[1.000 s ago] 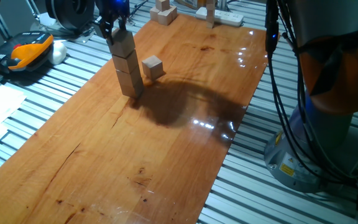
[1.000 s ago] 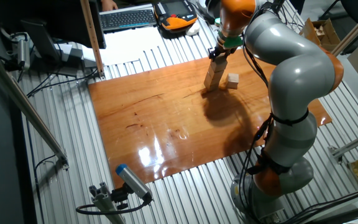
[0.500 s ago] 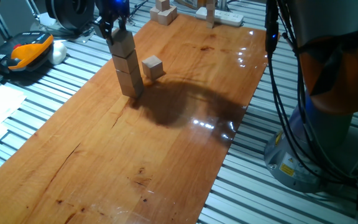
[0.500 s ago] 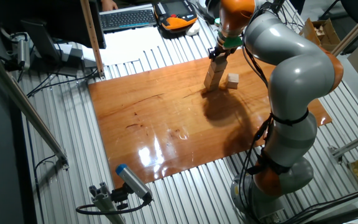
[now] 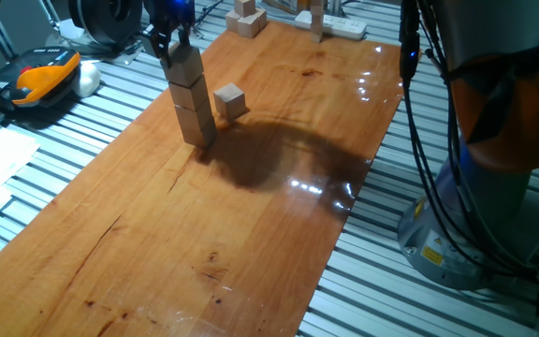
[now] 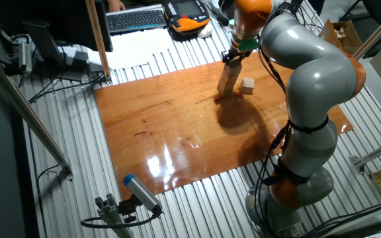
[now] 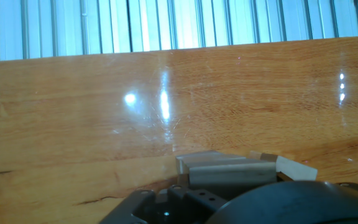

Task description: Stack the blocks in a vertical line of five

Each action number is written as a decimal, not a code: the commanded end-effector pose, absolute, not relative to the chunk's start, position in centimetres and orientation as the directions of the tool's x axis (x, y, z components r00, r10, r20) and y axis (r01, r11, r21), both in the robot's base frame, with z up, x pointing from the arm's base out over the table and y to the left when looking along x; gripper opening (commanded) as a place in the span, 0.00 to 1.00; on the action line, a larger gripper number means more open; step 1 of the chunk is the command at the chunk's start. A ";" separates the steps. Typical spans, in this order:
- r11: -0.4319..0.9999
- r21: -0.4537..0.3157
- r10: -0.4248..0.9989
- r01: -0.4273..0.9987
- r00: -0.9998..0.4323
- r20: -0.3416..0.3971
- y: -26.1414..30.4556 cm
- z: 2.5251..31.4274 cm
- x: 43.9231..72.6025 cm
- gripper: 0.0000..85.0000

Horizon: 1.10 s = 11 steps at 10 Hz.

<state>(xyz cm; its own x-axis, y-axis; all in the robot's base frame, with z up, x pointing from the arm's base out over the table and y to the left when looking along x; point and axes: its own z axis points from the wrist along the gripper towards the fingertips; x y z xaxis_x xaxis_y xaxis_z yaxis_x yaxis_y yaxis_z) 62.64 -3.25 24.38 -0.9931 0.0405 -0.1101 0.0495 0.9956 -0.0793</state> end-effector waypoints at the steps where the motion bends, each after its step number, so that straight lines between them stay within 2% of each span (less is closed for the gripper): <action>1: 0.996 -0.078 0.038 0.046 -0.994 -0.107 -3.3 24.4 62.7 0.40; 5: 0.995 -0.082 0.044 0.053 -0.993 -0.108 -3.3 24.3 62.7 0.40; 6: 0.995 -0.085 0.050 0.059 -0.993 -0.112 -3.3 24.3 62.7 0.60; 11: 0.995 -0.079 0.044 0.053 -0.993 -0.114 -3.2 24.3 62.7 0.60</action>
